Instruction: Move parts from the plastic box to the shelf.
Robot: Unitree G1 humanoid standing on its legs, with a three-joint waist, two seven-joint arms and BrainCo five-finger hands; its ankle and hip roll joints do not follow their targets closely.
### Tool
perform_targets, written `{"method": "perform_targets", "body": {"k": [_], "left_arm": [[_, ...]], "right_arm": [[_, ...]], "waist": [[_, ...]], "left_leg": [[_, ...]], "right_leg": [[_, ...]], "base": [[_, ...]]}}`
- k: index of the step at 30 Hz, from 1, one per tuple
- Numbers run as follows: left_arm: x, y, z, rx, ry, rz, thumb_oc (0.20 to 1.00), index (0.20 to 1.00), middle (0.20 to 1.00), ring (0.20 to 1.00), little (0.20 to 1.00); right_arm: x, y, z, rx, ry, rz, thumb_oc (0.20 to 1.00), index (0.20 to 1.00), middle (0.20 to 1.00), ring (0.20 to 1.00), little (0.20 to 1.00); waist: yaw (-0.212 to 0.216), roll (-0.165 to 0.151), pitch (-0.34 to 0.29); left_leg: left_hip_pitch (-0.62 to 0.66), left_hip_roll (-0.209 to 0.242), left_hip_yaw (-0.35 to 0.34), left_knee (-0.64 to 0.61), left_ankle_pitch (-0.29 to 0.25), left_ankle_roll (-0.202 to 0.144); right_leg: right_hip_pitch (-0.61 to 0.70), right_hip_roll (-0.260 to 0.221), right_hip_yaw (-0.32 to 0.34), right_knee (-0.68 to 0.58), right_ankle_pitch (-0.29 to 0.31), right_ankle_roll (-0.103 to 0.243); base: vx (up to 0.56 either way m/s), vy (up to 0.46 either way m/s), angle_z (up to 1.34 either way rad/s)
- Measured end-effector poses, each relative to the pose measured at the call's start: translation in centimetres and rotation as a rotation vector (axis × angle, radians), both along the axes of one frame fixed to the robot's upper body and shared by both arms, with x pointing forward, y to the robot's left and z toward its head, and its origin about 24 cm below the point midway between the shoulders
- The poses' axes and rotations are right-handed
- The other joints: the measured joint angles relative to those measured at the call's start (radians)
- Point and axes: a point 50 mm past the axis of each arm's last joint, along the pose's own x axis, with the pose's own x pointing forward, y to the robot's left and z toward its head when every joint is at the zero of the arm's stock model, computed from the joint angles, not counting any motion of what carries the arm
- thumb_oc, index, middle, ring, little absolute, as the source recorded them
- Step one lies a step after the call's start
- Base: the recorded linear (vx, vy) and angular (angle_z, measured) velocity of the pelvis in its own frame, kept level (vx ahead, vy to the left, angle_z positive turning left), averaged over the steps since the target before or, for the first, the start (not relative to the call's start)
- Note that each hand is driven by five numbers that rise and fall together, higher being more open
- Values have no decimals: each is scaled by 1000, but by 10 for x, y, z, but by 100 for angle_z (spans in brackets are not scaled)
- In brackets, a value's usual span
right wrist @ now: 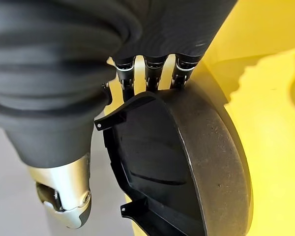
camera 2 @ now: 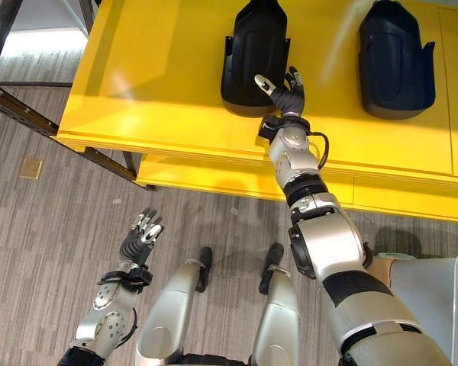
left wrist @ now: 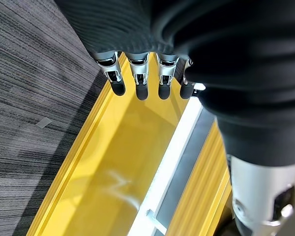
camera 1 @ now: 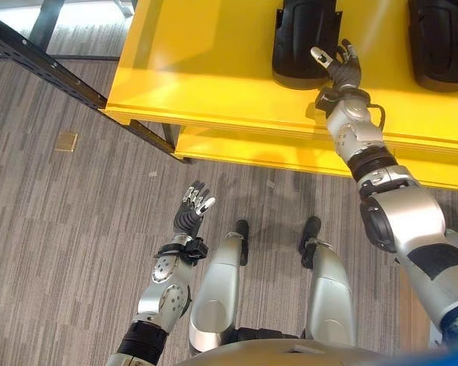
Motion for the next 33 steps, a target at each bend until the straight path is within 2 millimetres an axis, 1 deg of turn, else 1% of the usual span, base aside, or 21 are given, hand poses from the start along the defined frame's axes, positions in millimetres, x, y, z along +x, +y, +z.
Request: {"method": "perform_targets", "body": {"k": [8, 13, 15, 17, 20, 22, 25, 29, 30, 31, 33], "left_arm": [[0, 1, 1, 1, -14, 19, 1000, 1000, 1000, 1000, 1000], [-1, -1, 2, -33, -30, 24, 1000, 1000, 1000, 1000, 1000], [-1, -2, 3, -33, -41, 19, 1000, 1000, 1000, 1000, 1000], [-1, -3, 4, -40, -58, 19, 1000, 1000, 1000, 1000, 1000], [-3, -7, 4, -45, -60, -8, 1000, 1000, 1000, 1000, 1000], [-3, -9, 5, -46, -72, -18, 1000, 1000, 1000, 1000, 1000], [-2, -9, 7, -45, -91, -20, 1000, 1000, 1000, 1000, 1000], [6, -9, 16, -39, -127, -32, 1000, 1000, 1000, 1000, 1000], [9, -7, 19, -26, -140, -35, 1000, 1000, 1000, 1000, 1000], [15, -2, 27, -8, -168, -33, 1000, 1000, 1000, 1000, 1000], [19, 2, 31, -28, -181, -16, 1000, 1000, 1000, 1000, 1000]], "right_arm": [[0, 0, 0, 6, 0, 0, 1000, 1000, 1000, 1000, 1000], [0, -2, 2, 4, -11, -1, 1000, 1000, 1000, 1000, 1000], [1, -1, 7, -32, -11, -4, 1000, 1000, 1000, 1000, 1000], [3, -5, 17, -67, -17, -15, 1000, 1000, 1000, 1000, 1000], [3, -14, 27, -85, -31, -41, 1000, 1000, 1000, 1000, 1000], [3, -24, 28, -106, -31, -66, 1000, 1000, 1000, 1000, 1000], [3, -29, 30, -87, -41, -77, 1000, 1000, 1000, 1000, 1000], [1, -47, 33, -12, -41, -116, 1000, 1000, 1000, 1000, 1000], [1, -51, 34, 12, -40, -126, 1000, 1000, 1000, 1000, 1000], [0, -59, 36, 18, -34, -143, 1000, 1000, 1000, 1000, 1000], [-1, -61, 37, 20, -34, -148, 1000, 1000, 1000, 1000, 1000]], "waist": [[1, 0, 0], [1, 0, 0], [2, 0, 0], [5, 0, 0], [14, 0, 1], [24, -1, 1], [25, -3, 3], [24, -9, 6], [22, -16, 10], [25, -25, 15], [23, -31, 19]], "left_leg": [[-1, 0, 1, 2, 0, -1], [-11, 1, 2, 4, 2, -2], [-21, 1, 5, 6, 3, -1], [-37, 2, 5, 11, 3, -1], [-48, 3, 5, 15, 3, 0], [-48, 3, 6, 16, 3, 0], [-52, 3, 7, 15, 3, 0], [-60, 3, 7, 9, 8, -1], [-60, 4, 7, 3, 10, -3], [-60, 5, 6, -3, 14, -5], [-57, 5, 6, -5, 14, -6]], "right_leg": [[0, 0, 0, 0, 0, 0], [-3, 2, 1, -13, 10, 4], [-13, 2, 2, -14, 14, 5], [-29, 2, 2, -11, 15, 3], [-38, 3, 1, -10, 17, 2], [-39, 2, 1, -10, 16, 2], [-42, 2, 2, -9, 16, 3], [-52, 1, 2, -8, 16, 3], [-56, 1, 1, -7, 16, 3], [-60, 1, 0, -1, 16, 2], [-62, 1, 0, 9, 13, -1]], "base": [[-10, 4, 0], [-17, 3, -1], [-42, 1, -1], [-54, 1, -1], [-40, 2, 1], [-47, -7, 0], [-34, -8, 0], [-8, -5, 0], [-19, -38, 1], [-15, -35, 2], [0, 0, 0]]}}
